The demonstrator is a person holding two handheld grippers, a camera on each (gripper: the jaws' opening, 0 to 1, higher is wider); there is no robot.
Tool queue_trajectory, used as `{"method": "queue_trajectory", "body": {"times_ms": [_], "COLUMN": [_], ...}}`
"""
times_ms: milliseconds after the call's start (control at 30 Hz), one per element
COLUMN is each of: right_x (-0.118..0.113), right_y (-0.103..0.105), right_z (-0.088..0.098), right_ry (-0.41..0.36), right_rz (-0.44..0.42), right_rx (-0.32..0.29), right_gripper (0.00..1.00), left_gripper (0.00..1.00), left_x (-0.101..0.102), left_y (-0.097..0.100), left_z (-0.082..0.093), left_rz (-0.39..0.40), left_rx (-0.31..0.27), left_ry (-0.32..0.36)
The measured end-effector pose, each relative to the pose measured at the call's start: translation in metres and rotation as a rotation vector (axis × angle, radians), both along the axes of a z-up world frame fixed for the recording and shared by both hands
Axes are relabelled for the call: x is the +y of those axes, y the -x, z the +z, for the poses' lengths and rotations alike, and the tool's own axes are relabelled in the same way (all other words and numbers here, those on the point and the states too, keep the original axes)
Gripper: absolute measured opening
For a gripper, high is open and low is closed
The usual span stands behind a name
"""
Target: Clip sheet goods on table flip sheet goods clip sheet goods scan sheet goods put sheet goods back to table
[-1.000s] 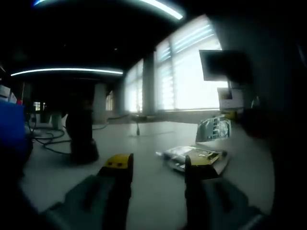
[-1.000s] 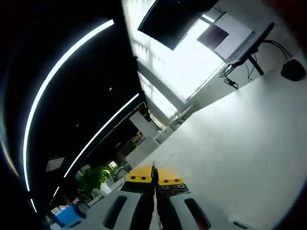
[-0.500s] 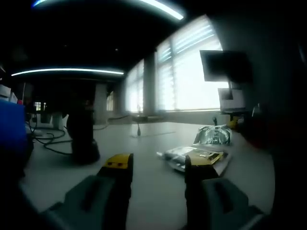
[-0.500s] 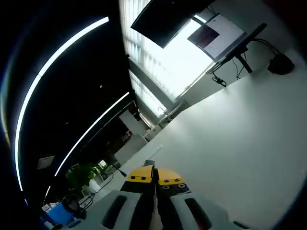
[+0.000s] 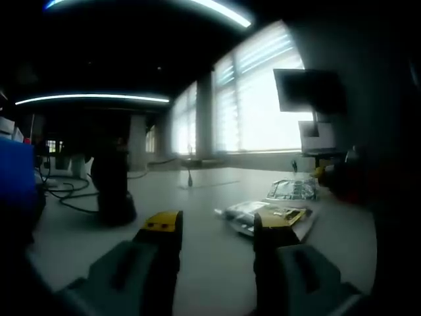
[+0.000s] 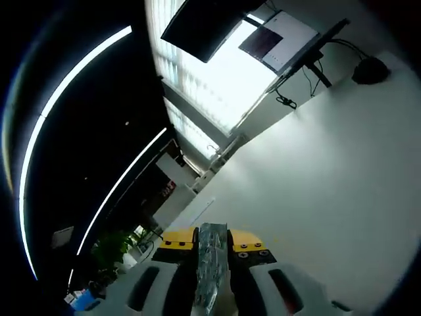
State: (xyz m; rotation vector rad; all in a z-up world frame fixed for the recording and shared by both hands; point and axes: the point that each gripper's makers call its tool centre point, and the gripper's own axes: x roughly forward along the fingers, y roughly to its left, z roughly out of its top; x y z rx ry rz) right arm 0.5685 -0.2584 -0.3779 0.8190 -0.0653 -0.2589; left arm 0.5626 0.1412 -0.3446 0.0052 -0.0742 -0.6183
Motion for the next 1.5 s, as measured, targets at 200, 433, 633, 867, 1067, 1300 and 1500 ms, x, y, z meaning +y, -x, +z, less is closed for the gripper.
{"method": "queue_trajectory", "body": {"times_ms": [200, 433, 633, 867, 1067, 1300, 1500], "right_x": [0.004, 0.005, 0.019, 0.053, 0.067, 0.081, 0.077], "right_y": [0.0, -0.001, -0.005, -0.021, -0.024, -0.028, -0.029], "right_z": [0.007, 0.012, 0.032, 0.041, 0.05, 0.026, 0.011], "right_ry": [0.013, 0.079, 0.179, 0.38, 0.586, 0.979, 1.027], "right_rz": [0.007, 0.007, 0.053, 0.301, 0.462, 0.768, 0.903], "right_rx": [-0.025, -0.03, -0.072, -0.045, -0.025, 0.046, 0.095], "right_gripper": [0.47, 0.65, 0.7, 0.71, 0.69, 0.65, 0.65], "left_gripper": [0.36, 0.36, 0.36, 0.36, 0.36, 0.36, 0.36], "left_x": [0.0, 0.001, 0.001, 0.0, -0.001, -0.002, -0.002], "left_y": [0.0, 0.0, 0.0, 0.0, 0.001, 0.001, 0.0], "left_z": [0.0, 0.0, 0.0, 0.0, -0.001, -0.002, -0.002], "left_rz": [0.0, 0.002, 0.003, 0.0, -0.001, -0.001, 0.002], "left_rx": [0.0, 0.0, -0.002, -0.001, -0.006, -0.004, -0.003], "left_ry": [0.0, 0.001, -0.001, -0.002, -0.015, -0.02, -0.022]}}
